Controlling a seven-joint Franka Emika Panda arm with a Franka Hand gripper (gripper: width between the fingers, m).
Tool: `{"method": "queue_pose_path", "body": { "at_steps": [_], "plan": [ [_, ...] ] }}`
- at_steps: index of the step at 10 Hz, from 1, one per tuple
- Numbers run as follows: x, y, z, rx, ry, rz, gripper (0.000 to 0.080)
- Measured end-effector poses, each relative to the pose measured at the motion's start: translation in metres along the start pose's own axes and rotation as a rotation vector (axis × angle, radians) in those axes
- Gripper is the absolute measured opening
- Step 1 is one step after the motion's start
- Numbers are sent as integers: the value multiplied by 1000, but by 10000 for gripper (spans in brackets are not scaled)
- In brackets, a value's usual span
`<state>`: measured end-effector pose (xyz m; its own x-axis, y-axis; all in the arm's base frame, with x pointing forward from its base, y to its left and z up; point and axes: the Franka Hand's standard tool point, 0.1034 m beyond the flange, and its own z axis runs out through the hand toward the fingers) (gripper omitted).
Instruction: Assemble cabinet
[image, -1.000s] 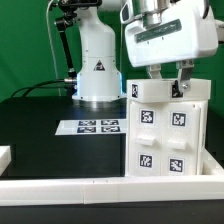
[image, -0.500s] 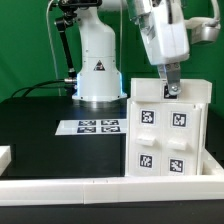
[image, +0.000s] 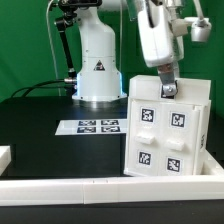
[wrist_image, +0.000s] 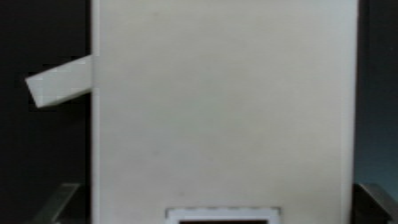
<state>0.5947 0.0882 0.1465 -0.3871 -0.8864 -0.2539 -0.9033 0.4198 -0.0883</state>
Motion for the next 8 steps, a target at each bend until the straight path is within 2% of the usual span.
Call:
{"method": "queue_pose_path", "body": {
  "at_steps": [1,2,5,8],
  "plan": [
    [0,1,0,13,-5,80,559],
    [-1,5,0,14,-16,175,559],
    [-6,9,0,5,-68,264,559],
    [-7,9,-1,7,-73,216,558]
  ]
}}
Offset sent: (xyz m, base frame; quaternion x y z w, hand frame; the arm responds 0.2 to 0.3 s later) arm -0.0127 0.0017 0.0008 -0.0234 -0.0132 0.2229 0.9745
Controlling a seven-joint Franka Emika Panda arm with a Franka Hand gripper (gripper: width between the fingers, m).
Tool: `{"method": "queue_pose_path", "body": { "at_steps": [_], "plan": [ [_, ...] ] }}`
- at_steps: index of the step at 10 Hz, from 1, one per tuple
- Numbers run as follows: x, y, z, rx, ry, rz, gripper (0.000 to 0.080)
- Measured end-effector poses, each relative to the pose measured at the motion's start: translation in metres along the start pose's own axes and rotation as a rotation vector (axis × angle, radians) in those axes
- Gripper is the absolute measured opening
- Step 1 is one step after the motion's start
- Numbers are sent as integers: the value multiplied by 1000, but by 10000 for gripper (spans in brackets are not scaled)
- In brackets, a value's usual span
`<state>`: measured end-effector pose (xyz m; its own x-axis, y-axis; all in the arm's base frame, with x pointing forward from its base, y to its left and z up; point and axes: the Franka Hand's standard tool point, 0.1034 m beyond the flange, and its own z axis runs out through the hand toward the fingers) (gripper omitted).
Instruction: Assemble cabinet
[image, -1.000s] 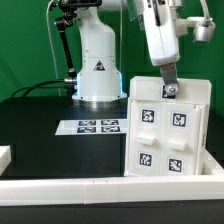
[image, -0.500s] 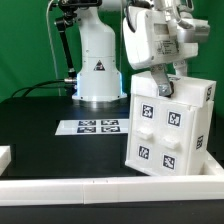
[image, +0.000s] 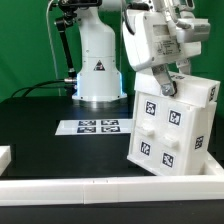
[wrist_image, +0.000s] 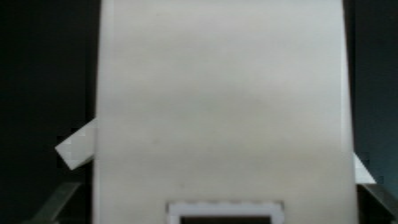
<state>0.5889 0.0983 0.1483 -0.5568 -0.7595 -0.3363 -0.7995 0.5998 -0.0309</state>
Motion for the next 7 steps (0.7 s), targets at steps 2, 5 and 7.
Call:
{"method": "queue_pose_path", "body": {
  "at_steps": [2,5,7],
  "plan": [
    [-10,-1,-17,14,-30,-4,785],
    [-37,3,-37,30,-73,-11,797],
    [-42,7,-27,21,-67,-26,796]
  ]
}}
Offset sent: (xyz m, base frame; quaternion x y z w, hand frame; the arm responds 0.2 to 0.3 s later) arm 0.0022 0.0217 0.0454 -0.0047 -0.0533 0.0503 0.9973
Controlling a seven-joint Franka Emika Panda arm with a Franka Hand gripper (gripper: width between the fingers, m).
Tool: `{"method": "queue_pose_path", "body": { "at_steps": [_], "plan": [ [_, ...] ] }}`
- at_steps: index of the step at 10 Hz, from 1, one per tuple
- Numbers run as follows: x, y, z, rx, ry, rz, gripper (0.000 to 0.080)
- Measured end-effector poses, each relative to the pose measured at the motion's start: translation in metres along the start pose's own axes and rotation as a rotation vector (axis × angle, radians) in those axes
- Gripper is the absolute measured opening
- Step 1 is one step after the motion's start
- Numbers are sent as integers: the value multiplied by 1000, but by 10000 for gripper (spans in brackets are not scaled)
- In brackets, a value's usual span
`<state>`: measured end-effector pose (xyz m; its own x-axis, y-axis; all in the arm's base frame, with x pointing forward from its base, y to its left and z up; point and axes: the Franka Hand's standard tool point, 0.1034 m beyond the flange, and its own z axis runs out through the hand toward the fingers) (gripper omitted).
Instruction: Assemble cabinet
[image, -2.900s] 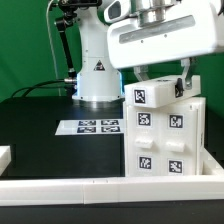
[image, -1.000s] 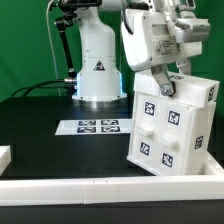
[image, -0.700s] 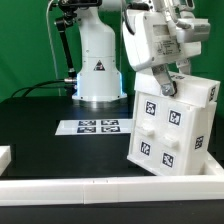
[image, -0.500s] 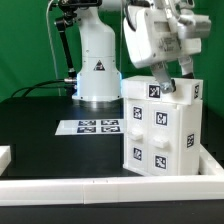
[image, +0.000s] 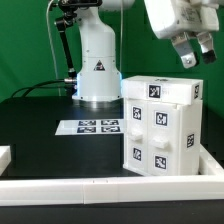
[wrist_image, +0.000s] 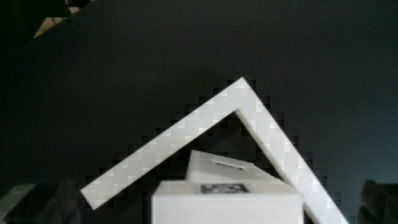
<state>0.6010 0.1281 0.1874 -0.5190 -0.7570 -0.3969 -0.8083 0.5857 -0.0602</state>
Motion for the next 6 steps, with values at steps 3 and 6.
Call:
{"method": "queue_pose_path", "body": {
  "at_steps": [3,6],
  "plan": [
    [1,-1,0,2,1,-12,796],
    [1,-1,0,1,1,-17,796]
  ]
}}
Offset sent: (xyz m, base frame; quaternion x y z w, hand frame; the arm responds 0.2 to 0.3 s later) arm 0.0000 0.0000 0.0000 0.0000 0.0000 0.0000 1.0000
